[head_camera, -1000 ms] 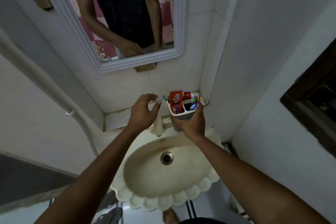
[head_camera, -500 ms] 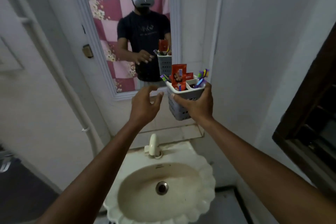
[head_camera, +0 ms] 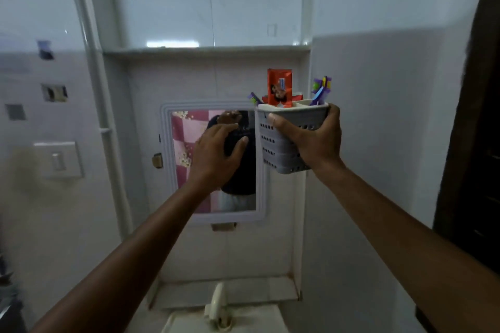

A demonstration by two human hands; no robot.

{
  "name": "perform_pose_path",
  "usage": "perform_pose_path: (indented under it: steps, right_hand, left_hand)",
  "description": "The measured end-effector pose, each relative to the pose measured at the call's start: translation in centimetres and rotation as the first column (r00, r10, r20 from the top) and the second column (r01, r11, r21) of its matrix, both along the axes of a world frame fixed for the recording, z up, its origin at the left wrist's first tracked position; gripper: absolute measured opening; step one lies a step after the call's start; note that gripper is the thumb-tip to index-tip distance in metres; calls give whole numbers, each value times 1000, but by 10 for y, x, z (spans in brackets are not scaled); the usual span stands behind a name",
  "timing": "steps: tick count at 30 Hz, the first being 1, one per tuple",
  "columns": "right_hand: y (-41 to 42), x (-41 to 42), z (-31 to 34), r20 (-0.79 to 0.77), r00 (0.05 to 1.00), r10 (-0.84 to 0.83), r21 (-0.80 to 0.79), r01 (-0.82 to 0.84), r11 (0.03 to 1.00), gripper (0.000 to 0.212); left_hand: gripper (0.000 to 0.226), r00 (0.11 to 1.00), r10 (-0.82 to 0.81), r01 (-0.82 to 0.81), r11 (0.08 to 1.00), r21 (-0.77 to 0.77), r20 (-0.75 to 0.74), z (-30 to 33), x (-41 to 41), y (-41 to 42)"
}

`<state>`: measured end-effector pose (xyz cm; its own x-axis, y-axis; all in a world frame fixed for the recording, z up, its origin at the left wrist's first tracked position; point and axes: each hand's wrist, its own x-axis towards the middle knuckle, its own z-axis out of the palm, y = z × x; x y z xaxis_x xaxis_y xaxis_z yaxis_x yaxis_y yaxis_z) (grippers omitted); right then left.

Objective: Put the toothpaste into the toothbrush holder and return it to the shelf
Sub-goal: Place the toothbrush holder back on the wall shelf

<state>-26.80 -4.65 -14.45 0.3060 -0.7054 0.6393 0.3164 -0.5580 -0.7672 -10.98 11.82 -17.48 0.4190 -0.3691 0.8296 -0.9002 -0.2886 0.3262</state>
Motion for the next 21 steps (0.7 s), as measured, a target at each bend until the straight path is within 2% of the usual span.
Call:
perform_pose_path:
  steps: [3, 8, 15, 21]
  right_hand:
    - [1, -8, 48, 75, 997, 25, 6, -26, 1000, 115]
    - [-1, -8, 122, 162, 987, 7, -37, -1, 999, 118]
    - [-11, 17, 194, 223, 969, -101, -83, 122, 989, 120]
    - [-26, 52, 227, 195, 963, -187, -104, 210, 972, 111]
  left_hand:
    - [54, 998, -26, 28, 999, -30, 54, 41, 3, -4]
    - [52, 977, 74, -60, 995, -76, 202, 110, 26, -20]
    - [51, 956, 142, -92, 976, -196, 258, 183, 74, -53]
    - [69, 967, 179, -172, 984, -51, 183, 203, 137, -84]
